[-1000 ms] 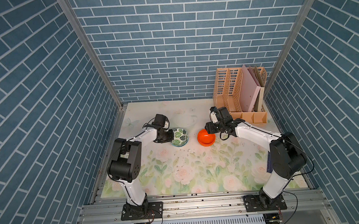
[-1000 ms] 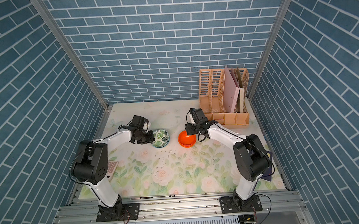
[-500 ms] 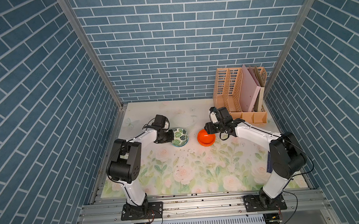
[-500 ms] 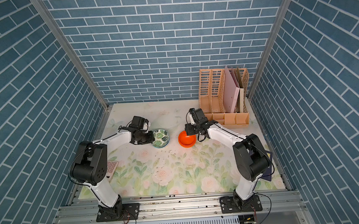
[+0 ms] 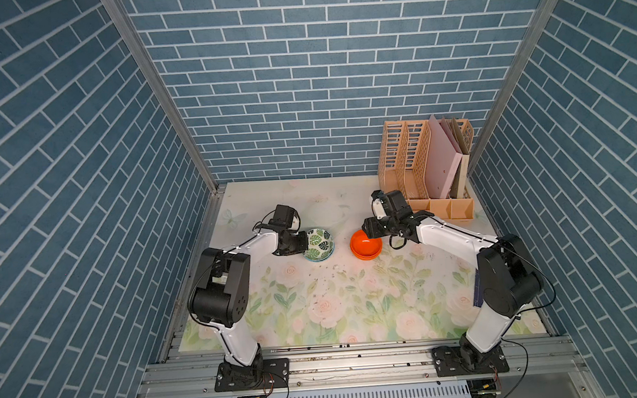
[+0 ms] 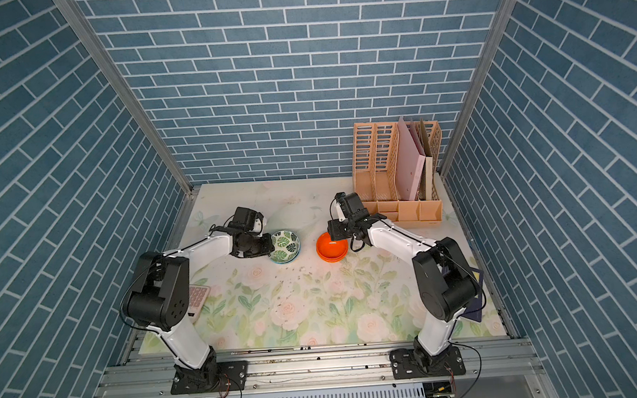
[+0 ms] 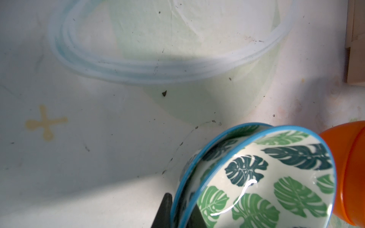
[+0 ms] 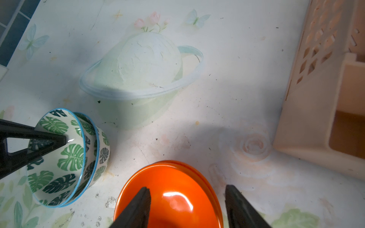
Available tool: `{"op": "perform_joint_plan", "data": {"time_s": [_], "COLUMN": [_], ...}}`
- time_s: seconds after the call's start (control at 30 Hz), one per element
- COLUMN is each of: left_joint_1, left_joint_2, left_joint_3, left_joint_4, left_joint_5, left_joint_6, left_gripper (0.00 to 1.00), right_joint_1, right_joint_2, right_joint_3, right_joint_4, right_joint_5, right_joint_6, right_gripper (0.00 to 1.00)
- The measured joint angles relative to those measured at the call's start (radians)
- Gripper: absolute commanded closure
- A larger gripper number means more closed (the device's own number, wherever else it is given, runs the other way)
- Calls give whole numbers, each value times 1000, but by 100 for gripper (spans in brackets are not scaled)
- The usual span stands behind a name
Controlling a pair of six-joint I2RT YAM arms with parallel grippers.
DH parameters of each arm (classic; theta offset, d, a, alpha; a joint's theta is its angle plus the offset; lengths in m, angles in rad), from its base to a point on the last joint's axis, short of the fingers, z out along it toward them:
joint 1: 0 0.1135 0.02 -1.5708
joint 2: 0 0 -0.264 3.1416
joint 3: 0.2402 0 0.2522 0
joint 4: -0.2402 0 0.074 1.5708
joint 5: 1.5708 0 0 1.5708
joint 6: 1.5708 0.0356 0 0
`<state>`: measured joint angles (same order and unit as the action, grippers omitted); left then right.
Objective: Stack the bowls
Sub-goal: Place the bowl at the center of the board.
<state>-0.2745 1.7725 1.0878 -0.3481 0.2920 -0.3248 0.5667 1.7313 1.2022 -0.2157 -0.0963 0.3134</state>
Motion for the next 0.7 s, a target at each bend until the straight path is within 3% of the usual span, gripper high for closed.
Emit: {"op": "perform_joint_plan", "data": {"time_s": [0.13, 0.2, 0.23, 0.3, 0.7], "left_joint_1": [-1, -2, -3, -8, -10], "left_joint_2": [-2, -2, 1, 5, 7], "left_joint_3": [0, -4, -11, -23, -10], "left_joint_4": [-9, -17, -26, -41, -65], "left_joint_5": [-3, -11, -10, -9, -38], "left_joint_6": [4, 11, 11, 10, 3], "left_gripper": [80, 71, 61, 54, 48], "right_joint_1": [0, 0, 0, 0, 0], "right_joint_2": [4, 4, 4, 4, 4], "right_joint_3": [0, 0, 0, 0, 0], "right_joint_4": [0, 0, 0, 0, 1], "right_joint_5": [-2, -3, -4, -5, -5], "right_joint_6": [0, 0, 0, 0, 0], "right_gripper": [36, 36, 36, 36, 36]}}
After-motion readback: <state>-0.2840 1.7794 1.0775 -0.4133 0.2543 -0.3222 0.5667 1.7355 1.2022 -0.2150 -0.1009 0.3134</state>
